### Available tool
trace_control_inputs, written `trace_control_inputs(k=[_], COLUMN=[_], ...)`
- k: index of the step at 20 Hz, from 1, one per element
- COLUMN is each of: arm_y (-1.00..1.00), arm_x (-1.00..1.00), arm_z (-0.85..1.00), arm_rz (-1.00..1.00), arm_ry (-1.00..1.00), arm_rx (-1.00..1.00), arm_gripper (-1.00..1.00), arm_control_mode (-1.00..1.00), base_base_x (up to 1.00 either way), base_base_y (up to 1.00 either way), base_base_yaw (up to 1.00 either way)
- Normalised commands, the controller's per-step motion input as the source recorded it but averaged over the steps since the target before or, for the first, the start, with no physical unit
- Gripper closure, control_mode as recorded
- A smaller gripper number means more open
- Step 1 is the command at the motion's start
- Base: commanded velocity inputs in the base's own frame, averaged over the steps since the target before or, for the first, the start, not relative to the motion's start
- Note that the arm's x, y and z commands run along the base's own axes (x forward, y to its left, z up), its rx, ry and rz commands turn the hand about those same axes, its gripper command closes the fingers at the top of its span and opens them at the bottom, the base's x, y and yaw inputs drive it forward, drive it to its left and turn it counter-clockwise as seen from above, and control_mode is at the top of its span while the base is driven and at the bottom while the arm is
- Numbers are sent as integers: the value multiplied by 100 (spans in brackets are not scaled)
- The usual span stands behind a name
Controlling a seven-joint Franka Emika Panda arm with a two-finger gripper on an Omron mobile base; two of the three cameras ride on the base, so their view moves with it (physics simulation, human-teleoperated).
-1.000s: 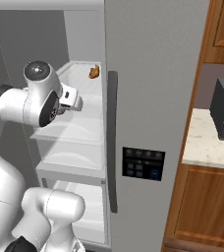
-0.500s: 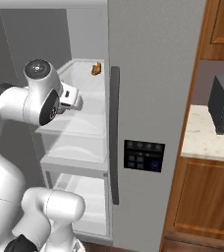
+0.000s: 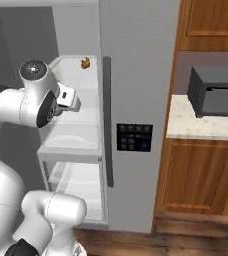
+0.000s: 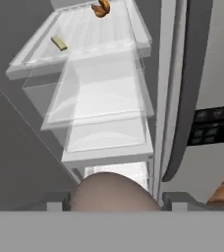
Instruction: Pick the egg and butter from the fridge and place them by the bowl for mixing.
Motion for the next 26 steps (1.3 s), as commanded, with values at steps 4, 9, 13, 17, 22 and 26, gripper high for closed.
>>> trace_control_inputs(k=[4,9,13,17,22,26], arm_y=[0,0,0,0,0,0], arm_x=[0,0,0,0,0,0], arm_z=[0,0,0,0,0,0], arm_rz=[0,0,0,0,0,0], arm_ry=[0,0,0,0,0,0], arm_rx=[0,0,0,0,0,0], arm_gripper=[100,100,100,100,100,100], arm_control_mode=[100,100,100,100,100,100], base_base_x=[0,2,1,1,17,25], base_base_y=[0,0,0,0,2,11], base_base_yaw=[-92,-90,-91,-91,-79,-76])
